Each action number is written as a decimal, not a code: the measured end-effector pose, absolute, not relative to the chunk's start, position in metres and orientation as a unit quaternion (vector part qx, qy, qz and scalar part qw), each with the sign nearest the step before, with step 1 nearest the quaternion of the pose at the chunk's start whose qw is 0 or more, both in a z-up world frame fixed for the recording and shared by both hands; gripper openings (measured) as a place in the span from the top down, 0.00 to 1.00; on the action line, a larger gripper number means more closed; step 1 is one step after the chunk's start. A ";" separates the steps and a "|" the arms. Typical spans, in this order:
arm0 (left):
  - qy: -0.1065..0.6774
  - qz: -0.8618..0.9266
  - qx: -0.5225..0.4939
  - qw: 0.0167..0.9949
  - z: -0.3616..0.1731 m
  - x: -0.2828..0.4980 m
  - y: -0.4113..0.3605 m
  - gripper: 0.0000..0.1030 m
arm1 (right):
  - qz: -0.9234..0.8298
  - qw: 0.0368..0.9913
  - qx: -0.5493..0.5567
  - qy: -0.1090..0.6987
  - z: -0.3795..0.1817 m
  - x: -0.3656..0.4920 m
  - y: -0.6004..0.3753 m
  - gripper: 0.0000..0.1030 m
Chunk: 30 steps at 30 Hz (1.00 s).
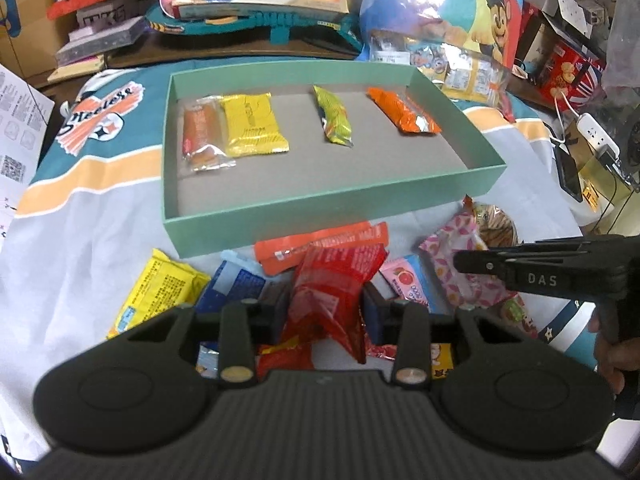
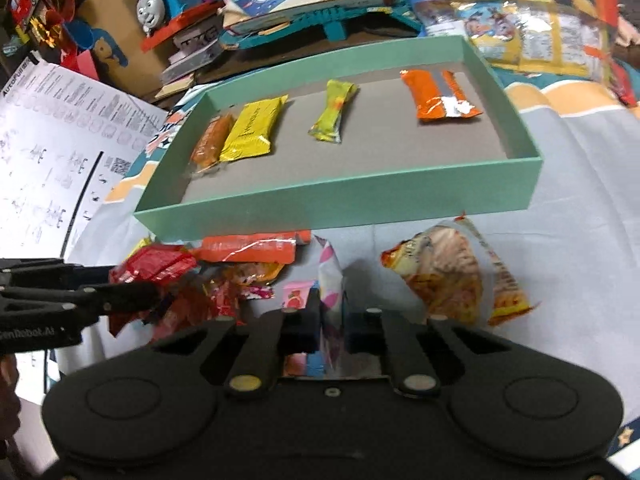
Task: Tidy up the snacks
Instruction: 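Place both packs into the tray row and open both tools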
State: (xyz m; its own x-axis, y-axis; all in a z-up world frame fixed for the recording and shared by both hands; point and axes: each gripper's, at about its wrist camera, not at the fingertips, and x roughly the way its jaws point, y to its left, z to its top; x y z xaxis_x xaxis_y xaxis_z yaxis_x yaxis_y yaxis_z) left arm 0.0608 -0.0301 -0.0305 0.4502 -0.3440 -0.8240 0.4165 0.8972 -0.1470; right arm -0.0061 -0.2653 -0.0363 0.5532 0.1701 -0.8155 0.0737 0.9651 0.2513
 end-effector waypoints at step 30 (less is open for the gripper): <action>0.443 -0.158 0.039 0.882 -0.040 0.282 -0.111 0.63 | -0.029 0.903 0.067 0.423 -0.027 0.212 -0.311 0.90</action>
